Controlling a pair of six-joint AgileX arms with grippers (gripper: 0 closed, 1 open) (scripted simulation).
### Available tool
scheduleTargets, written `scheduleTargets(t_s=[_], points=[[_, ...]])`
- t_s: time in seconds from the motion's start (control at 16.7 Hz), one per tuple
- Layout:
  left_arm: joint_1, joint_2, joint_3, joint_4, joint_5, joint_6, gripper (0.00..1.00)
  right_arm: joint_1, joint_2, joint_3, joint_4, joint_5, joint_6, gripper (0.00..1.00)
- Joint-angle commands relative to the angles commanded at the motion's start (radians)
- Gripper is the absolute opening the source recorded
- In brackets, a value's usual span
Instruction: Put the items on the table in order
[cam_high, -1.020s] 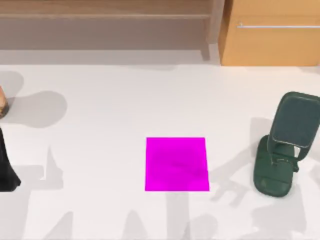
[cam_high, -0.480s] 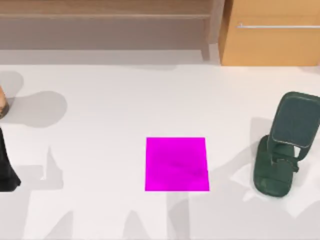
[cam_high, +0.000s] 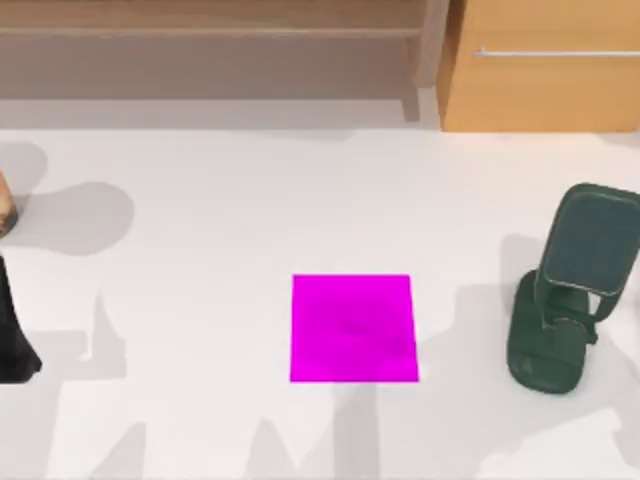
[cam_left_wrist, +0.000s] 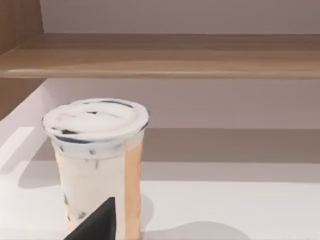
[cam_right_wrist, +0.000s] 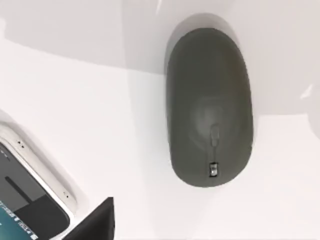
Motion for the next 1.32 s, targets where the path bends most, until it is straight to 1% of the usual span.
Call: scheduleTargets(t_s=[0.12, 0.24, 0.66, 0.78, 1.08, 1.32], points=[[0.0, 0.0, 0.0, 0.0, 0.0, 0.0, 1.0, -0.009, 0.058, 0.046, -0.039, 0.0, -0.064, 1.0], [0.0, 0.0, 0.0, 0.0, 0.0, 0.0, 1.0, -0.012, 0.086, 0.065, -0.059, 0.001, -0.097, 1.0], [0.0, 0.0, 0.0, 0.0, 0.0, 0.0, 1.0, -0.009, 0.093, 0.053, -0.042, 0.001, -0.097, 1.0], [0.0, 0.0, 0.0, 0.0, 0.0, 0.0, 1.0, -0.009, 0.118, 0.018, 0.014, 0.001, -0.095, 1.0], [0.0, 0.0, 0.0, 0.0, 0.0, 0.0, 1.0, -0.01, 0.21, -0.106, 0.241, 0.001, -0.094, 1.0], [0.0, 0.0, 0.0, 0.0, 0.0, 0.0, 1.0, -0.011, 0.236, -0.138, 0.292, 0.001, -0.095, 1.0]])
